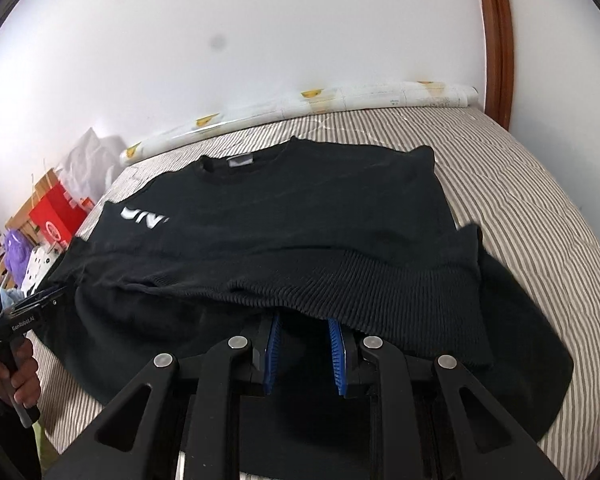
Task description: Fold small clothes
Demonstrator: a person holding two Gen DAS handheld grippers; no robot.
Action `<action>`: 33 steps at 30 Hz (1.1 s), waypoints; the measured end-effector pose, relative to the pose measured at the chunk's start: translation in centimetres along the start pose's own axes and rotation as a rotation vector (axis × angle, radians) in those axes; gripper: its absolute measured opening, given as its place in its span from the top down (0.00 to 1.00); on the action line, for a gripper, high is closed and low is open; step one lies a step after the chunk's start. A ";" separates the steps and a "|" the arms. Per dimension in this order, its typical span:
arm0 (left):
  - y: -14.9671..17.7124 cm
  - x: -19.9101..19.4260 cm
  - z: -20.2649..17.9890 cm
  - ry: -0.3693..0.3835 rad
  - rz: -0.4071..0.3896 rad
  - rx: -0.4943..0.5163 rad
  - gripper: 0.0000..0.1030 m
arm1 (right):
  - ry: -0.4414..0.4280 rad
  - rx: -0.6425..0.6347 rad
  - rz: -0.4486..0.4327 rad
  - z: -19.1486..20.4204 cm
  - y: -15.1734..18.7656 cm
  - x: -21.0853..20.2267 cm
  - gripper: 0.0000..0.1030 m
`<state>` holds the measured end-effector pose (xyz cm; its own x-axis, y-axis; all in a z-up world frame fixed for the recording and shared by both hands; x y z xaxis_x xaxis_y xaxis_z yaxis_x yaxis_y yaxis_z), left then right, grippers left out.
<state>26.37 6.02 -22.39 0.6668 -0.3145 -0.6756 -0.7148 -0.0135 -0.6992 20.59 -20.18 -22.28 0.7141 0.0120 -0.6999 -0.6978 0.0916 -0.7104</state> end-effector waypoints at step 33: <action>-8.7 9.3 3.3 -0.042 0.095 0.028 0.67 | 0.223 -0.111 -0.033 -6.1 -9.2 5.2 0.54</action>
<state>39.48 6.37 -23.38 0.6050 -0.2728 -0.7481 -0.7694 0.0416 -0.6374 30.36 -27.01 -19.87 0.7153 -0.2099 -0.6665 -0.6850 -0.0218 -0.7282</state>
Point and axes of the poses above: each gripper's, at about its wrist camera, not at the fingertips, and x roughly the way its jaws point, z to its left, y to its underside, the point moved 9 cm from there along x, roughly the way its jaws point, and after that the axes turned 6 degrees about y, right-handed, at the moved point
